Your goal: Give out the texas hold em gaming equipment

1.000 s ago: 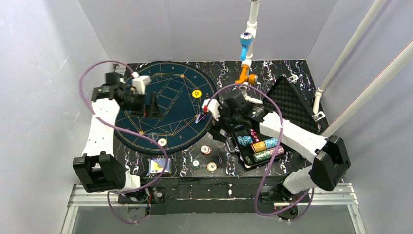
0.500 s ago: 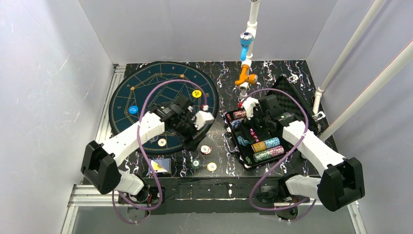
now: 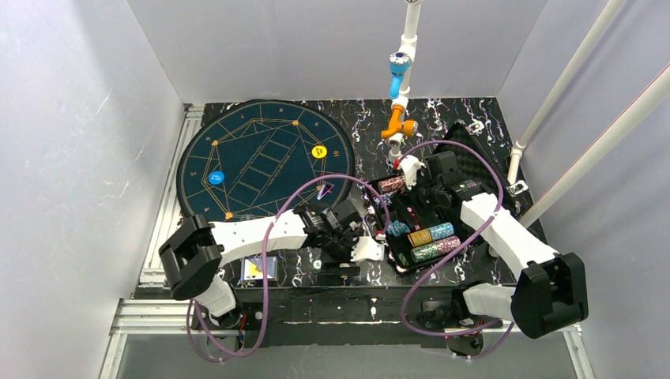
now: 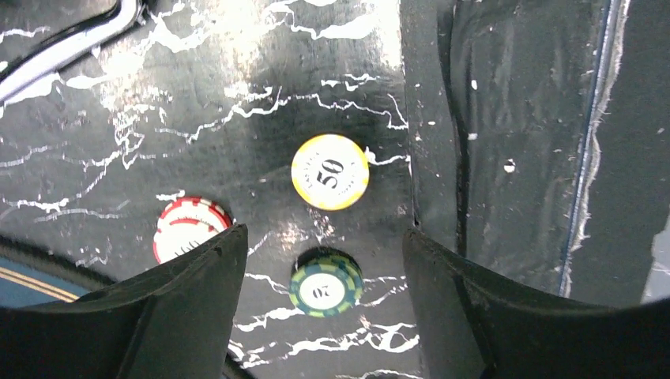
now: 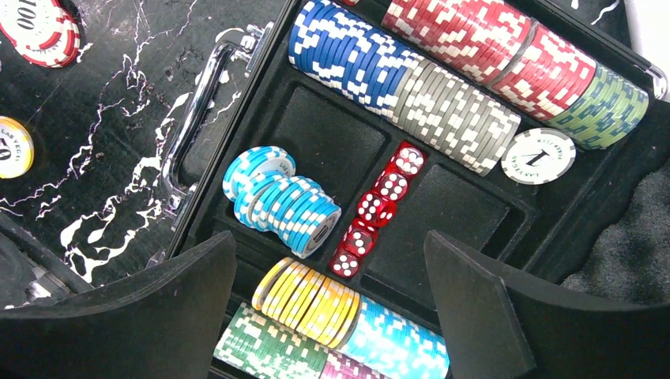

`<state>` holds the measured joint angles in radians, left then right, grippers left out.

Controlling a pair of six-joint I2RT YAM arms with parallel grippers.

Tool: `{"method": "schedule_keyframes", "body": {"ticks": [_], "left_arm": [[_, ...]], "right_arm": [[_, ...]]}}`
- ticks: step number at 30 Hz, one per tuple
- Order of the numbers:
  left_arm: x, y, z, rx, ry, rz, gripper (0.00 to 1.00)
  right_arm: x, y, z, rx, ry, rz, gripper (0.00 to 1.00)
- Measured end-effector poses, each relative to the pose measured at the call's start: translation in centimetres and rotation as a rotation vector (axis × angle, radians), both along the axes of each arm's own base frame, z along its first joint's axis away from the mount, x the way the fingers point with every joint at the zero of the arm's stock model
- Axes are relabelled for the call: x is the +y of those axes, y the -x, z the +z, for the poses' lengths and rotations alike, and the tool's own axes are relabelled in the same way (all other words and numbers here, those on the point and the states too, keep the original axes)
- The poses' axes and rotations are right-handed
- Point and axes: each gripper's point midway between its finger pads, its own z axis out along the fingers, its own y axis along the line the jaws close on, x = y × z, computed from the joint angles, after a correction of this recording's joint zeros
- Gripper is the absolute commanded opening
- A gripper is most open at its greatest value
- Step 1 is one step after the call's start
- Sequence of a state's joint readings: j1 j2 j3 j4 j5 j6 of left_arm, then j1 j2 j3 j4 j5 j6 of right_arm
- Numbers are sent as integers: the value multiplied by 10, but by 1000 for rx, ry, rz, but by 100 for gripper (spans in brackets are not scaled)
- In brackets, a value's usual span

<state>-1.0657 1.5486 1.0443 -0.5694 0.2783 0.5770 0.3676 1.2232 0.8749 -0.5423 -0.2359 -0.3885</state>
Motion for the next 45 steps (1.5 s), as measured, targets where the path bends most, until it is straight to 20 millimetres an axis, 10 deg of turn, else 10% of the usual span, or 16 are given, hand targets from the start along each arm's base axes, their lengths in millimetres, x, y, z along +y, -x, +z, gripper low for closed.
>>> {"method": "schedule_keyframes", "body": {"ticks": [16,45], "left_arm": [[-23,0,-41,-42,29,-226,66],[-19,0,-45,-53,5,-251,14]], "right_arm": [[0,0,-2,17,-15,2,96],[1,1,-5,30,-14,3,96]]}}
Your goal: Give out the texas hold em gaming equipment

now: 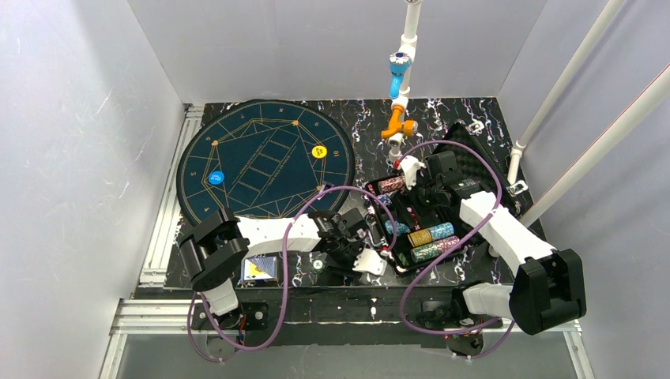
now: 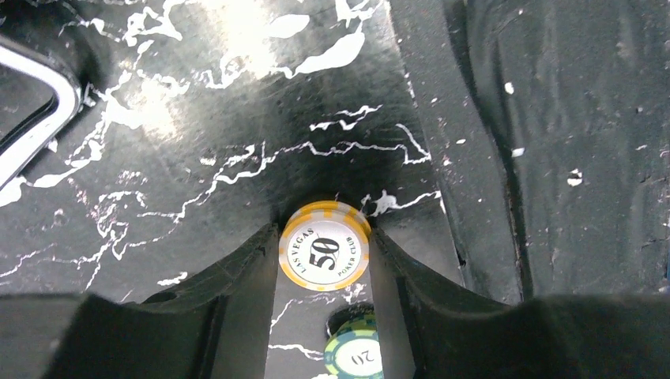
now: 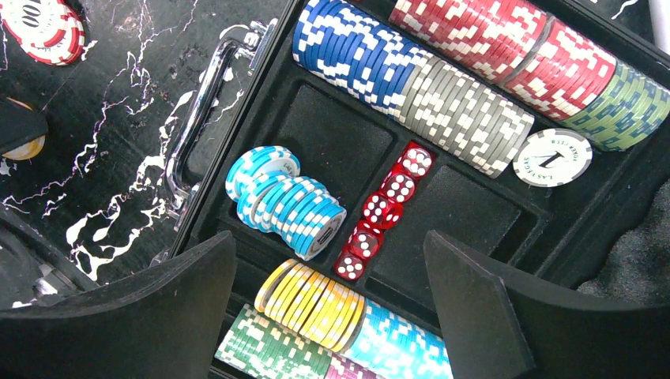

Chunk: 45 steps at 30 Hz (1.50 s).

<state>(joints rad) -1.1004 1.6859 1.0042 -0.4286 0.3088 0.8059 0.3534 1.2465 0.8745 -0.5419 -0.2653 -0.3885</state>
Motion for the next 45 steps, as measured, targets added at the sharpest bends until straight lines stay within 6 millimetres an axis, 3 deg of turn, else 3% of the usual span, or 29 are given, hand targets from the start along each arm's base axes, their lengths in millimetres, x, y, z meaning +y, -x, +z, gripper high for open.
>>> {"method": "schedule_keyframes", "body": {"ticks": [14,18,22,23,24,27,33,35,39,43,45], "left_arm": [[6,-20,25,29,-12,123,14],[21,-56,40,57,19,261,15],[58,-125,62,52,77,491,15],[60,-134,68,49,92,512,15],[84,-162,74,41,110,614,15],[126,-210,91,19,148,771,15],[209,-276,108,13,177,1016,15],[245,-296,110,16,177,1106,15],[322,-314,103,28,167,1281,15],[389,-300,94,65,147,1438,15],[412,-292,92,72,138,1487,16]], "right_arm": [[0,0,0,1,0,0,96],[0,0,0,0,1,1,96],[0,0,0,0,1,1,96],[0,0,0,0,1,1,96],[0,0,0,0,0,1,96],[0,0,0,1,0,2,96],[1,1,0,2,-2,5,95],[1,1,0,2,-5,7,96],[2,2,0,5,-10,11,96],[4,3,0,8,-19,17,96],[4,3,0,10,-21,19,96]]}}
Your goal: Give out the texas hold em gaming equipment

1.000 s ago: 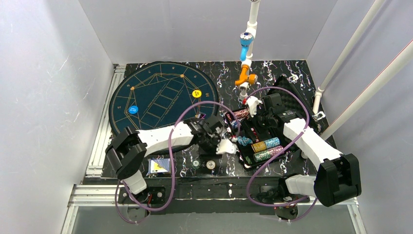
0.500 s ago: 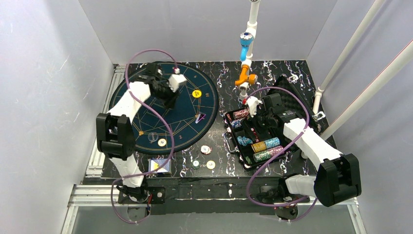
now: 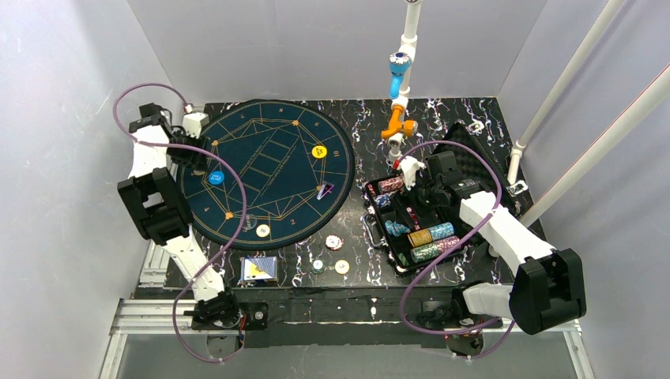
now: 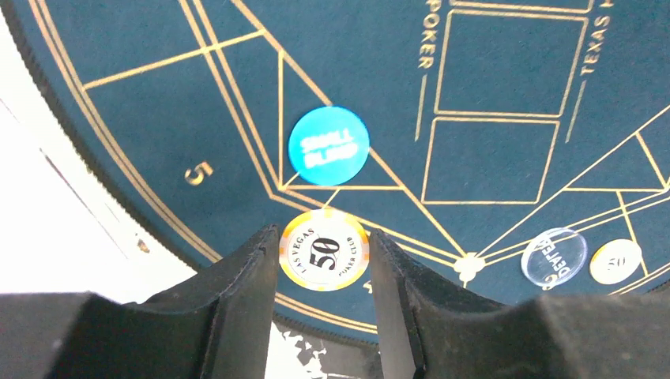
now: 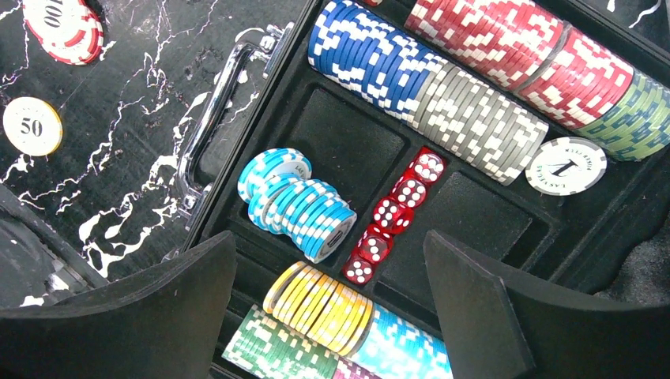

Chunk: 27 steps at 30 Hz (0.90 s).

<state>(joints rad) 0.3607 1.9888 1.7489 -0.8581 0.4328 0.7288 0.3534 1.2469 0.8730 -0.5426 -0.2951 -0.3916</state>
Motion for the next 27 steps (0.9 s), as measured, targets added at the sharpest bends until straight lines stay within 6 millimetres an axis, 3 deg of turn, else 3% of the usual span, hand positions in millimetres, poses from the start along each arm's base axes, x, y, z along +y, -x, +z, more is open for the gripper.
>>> {"method": "schedule_keyframes", "body": {"ticks": [5,27], "left_arm": [[24,11,-3,14,-10,38,17],[31,20,-72,158,-5,51,27]], "right_arm": [[1,0,-1,4,-2,3,96],[1,1,-3,16,-1,6,96]]}}
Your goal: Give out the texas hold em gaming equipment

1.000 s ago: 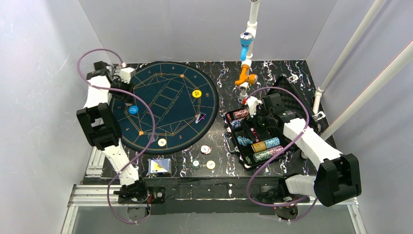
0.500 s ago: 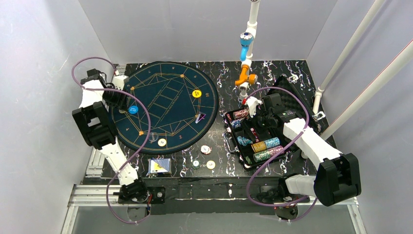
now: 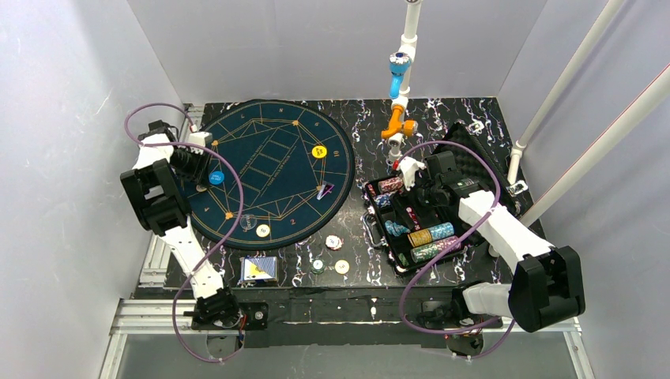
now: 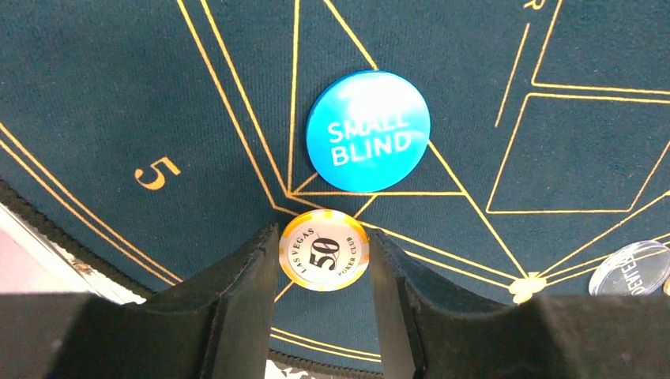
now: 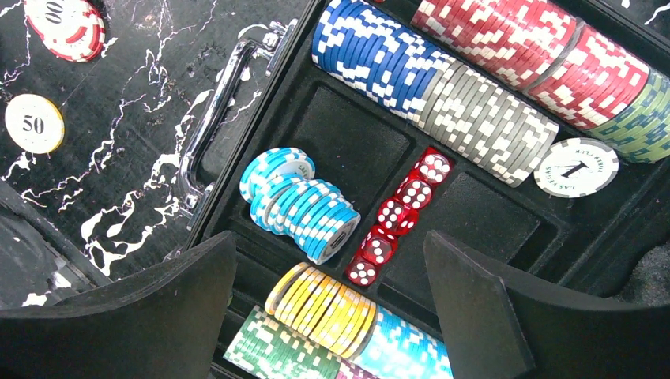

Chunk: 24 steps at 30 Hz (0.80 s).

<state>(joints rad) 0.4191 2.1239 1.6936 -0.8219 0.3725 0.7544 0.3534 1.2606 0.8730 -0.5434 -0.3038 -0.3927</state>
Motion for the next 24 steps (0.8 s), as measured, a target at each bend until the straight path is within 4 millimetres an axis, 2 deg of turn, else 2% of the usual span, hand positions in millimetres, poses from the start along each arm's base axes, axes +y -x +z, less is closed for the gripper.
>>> {"method": "schedule_keyframes", "body": {"ticks": [3,8,11,17,20,24], "left_arm": [[2,-2,-5,10,-1,13,33],[5,-5,-9,16,-6,26,58],[2,-4,-8,19,5,34,69],[-2,-3,2,9,18,61,70],[-14,8,21,-8,49,94,71],[-39,31,71,-85,110,148,71]], "right_arm": [[1,0,0,3,-3,3,96],[2,1,-1,8,-9,11,96],[3,2,0,9,-15,18,96],[10,8,1,25,-47,51,97],[17,14,3,35,-57,94,97],[43,29,12,28,-38,226,97]]}}
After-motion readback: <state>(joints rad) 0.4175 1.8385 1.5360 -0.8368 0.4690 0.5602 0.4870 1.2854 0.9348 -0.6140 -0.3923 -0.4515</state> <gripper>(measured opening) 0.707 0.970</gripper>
